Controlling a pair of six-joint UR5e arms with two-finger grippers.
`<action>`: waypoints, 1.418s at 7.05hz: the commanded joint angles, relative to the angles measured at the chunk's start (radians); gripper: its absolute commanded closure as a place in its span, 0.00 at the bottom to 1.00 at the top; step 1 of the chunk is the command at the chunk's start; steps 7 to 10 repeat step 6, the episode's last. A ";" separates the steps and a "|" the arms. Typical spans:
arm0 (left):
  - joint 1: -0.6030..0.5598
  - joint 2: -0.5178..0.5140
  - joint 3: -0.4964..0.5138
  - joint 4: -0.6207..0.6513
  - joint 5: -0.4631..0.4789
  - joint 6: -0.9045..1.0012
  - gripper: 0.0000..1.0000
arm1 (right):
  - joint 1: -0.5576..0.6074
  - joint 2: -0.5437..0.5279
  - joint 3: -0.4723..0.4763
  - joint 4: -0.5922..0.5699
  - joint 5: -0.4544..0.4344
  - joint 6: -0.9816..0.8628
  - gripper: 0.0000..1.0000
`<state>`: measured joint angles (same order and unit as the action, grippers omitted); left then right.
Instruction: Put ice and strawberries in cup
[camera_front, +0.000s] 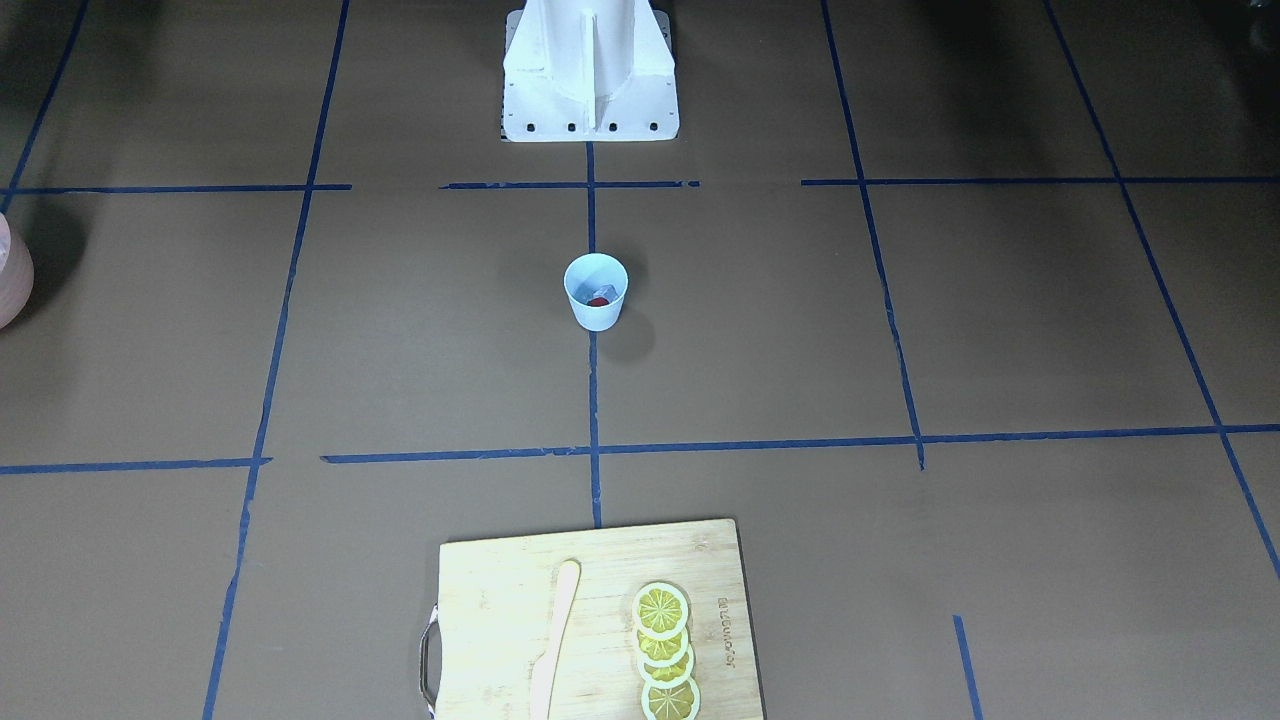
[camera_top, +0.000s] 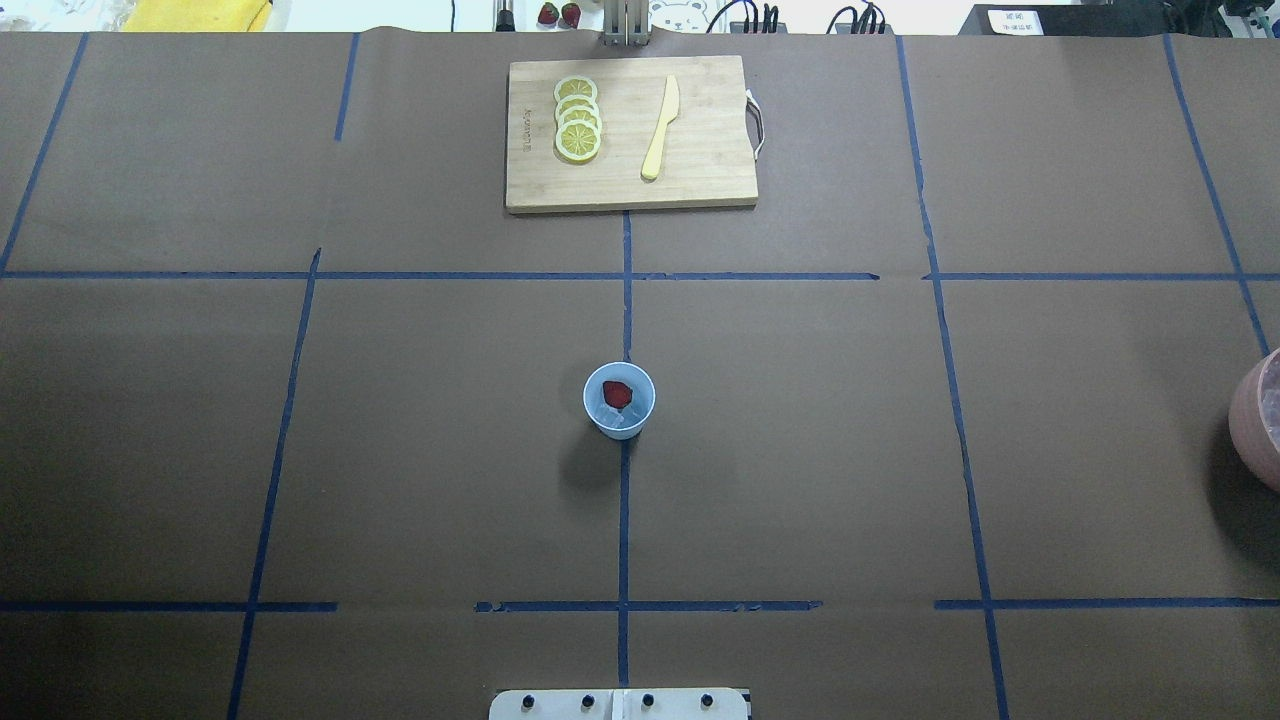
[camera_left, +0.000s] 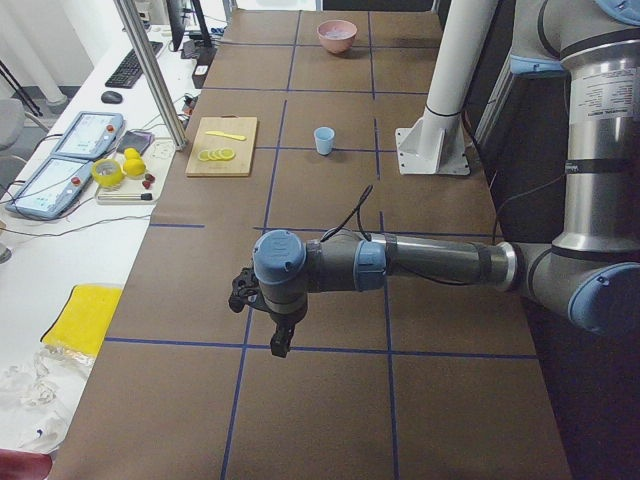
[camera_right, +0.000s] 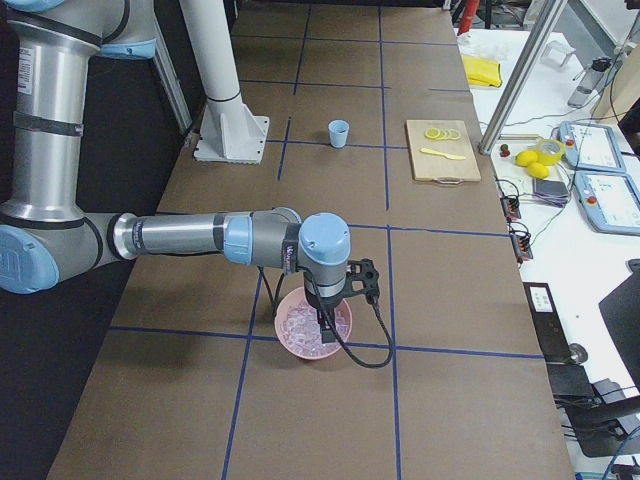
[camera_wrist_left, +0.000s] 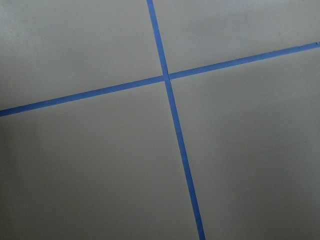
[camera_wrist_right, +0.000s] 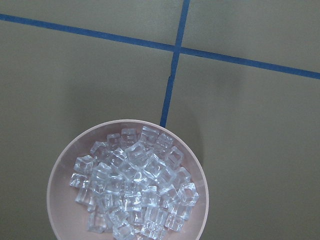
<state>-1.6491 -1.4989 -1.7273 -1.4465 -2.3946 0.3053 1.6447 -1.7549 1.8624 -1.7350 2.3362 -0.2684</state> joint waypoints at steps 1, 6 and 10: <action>0.000 0.000 0.000 0.000 0.000 0.000 0.00 | 0.000 0.000 0.000 0.000 0.000 0.000 0.00; 0.000 0.000 -0.003 0.000 -0.001 0.002 0.00 | 0.000 -0.002 0.007 0.000 0.000 0.001 0.00; 0.000 0.000 -0.003 0.000 -0.001 0.002 0.00 | 0.000 -0.002 0.007 0.000 0.000 0.001 0.00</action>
